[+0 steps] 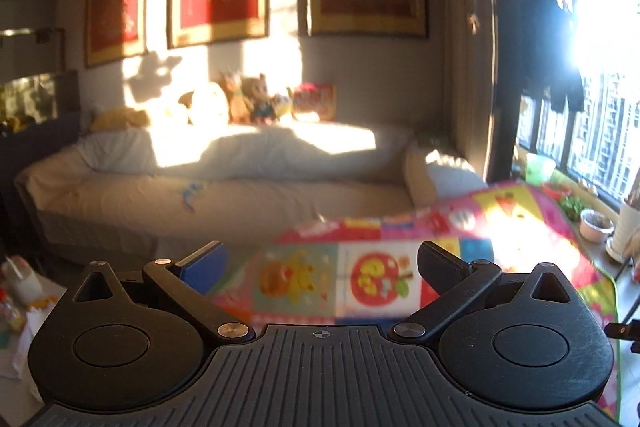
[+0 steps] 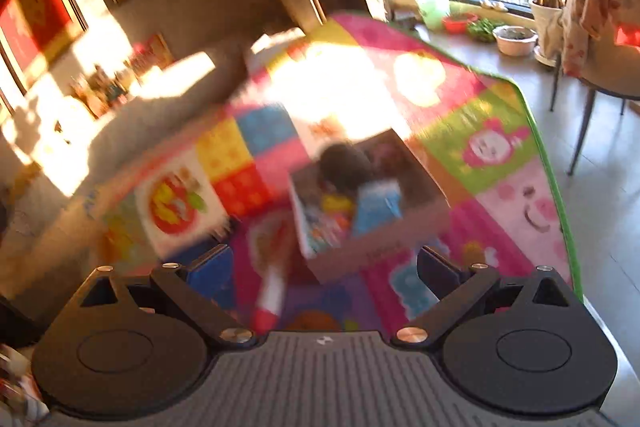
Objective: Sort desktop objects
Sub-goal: 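Swing both grippers away from the box toward the remaining toys, then grasp the small keychain figure with the right gripper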
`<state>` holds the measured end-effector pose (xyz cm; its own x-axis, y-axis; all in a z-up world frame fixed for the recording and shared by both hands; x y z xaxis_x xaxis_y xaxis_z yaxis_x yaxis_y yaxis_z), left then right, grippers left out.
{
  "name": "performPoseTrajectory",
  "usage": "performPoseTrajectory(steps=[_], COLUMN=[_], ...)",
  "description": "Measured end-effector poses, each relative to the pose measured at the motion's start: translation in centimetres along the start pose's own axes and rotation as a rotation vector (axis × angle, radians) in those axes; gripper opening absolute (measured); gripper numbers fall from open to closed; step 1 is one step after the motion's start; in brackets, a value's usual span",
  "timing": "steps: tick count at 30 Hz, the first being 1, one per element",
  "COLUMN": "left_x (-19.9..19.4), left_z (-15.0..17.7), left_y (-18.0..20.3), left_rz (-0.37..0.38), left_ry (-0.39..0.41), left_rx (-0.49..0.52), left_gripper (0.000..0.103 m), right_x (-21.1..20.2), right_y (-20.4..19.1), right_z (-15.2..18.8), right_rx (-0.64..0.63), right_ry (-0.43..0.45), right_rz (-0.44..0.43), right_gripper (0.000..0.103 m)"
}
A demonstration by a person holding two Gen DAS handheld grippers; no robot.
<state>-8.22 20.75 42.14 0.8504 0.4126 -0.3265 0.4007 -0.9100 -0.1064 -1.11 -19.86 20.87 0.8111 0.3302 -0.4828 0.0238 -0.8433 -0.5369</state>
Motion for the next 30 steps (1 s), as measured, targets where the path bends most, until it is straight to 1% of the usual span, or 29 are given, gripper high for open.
performPoseTrajectory(steps=[3, 5, 6, 8, 10, 12, 13, 14, 16, 18, 20, 22, 23, 24, 26, 27, 29, 30], left_x=[-3.8, -5.6, -6.2, -6.6, -6.1, -4.7, -3.4, -1.9, 1.9, 6.1, 10.3, 14.0, 15.3, 16.6, 18.1, 19.2, 20.0, 21.0], left_z=[-3.3, -4.9, -5.4, -5.4, -4.0, -1.2, 1.0, 3.5, 8.5, 13.6, 18.5, 22.9, 25.1, 27.0, 30.6, 32.2, 35.0, 36.2], left_y=[-2.2, -2.9, -2.9, -1.8, 0.3, 3.4, 5.2, 6.9, 10.1, 12.5, 13.9, 15.0, 15.0, 15.6, 16.3, 17.2, 18.2, 18.7], left_rz=[-0.025, -0.023, -0.011, 0.042, 0.112, 0.208, 0.257, 0.293, 0.329, 0.322, 0.29, 0.278, 0.27, 0.265, 0.271, 0.278, 0.255, 0.236], left_ry=[0.047, 0.063, 0.062, 0.046, 0.021, -0.022, -0.051, -0.092, -0.202, -0.28, -0.339, -0.394, -0.415, -0.434, -0.456, -0.452, -0.427, -0.414], left_rx=[-0.006, 0.003, 0.005, 0.012, 0.016, 0.029, 0.033, 0.037, 0.065, 0.094, 0.1, 0.107, 0.115, 0.13, 0.153, 0.172, 0.219, 0.219], left_gripper=[0.103, 0.103, 0.103, 0.103, 0.103, 0.103, 0.103, 0.103, 0.103, 0.103, 0.103, 0.103, 0.103, 0.103, 0.103, 0.103, 0.103, 0.103], right_x=[-2.9, -4.9, -6.0, -7.9, -8.9, -9.1, -8.7, -8.0, -5.7, -2.3, 1.5, 5.4, 7.3, 9.2, 13.0, 14.8, 18.4, 20.1], right_y=[-2.0, -3.4, -4.1, -4.9, -5.3, -5.3, -5.3, -5.2, -4.7, -3.8, -2.8, -1.9, -1.4, -1.2, -0.9, -1.3, -2.9, -3.9], right_z=[-3.1, -4.5, -5.1, -6.1, -6.9, -7.2, -7.1, -6.7, -5.3, -3.0, -0.3, 2.5, 3.7, 4.9, 6.6, 7.2, 7.7, 7.7], right_rx=[0.084, 0.066, 0.029, -0.059, -0.134, -0.188, -0.214, -0.242, -0.29, -0.329, -0.367, -0.386, -0.381, -0.371, -0.353, -0.349, -0.369, -0.393], right_ry=[-0.005, 0.006, 0.03, 0.094, 0.136, 0.145, 0.134, 0.11, 0.049, -0.038, -0.127, -0.238, -0.285, -0.325, -0.372, -0.379, -0.373, -0.361], right_rz=[-0.108, -0.15, -0.151, -0.118, -0.086, -0.081, -0.087, -0.093, -0.072, -0.021, 0.022, 0.032, 0.029, 0.032, 0.042, 0.026, -0.022, -0.034], right_gripper=[0.101, 0.101, 0.102, 0.103, 0.103, 0.103, 0.103, 0.103, 0.103, 0.103, 0.096, 0.068, 0.061, 0.051, 0.05, 0.05, 0.05, 0.054])
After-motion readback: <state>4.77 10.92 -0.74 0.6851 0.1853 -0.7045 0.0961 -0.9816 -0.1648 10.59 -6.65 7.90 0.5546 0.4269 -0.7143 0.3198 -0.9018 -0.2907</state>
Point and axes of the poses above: each gripper's, at about its wrist camera, not at the fingertips, and x roughly the way its jaws point, y to its right, z to its underside, the point moved 5 cm from there along x, roughly the way its jaws point, and after that the axes turned 15 degrees about -z, right-handed, at the moved point
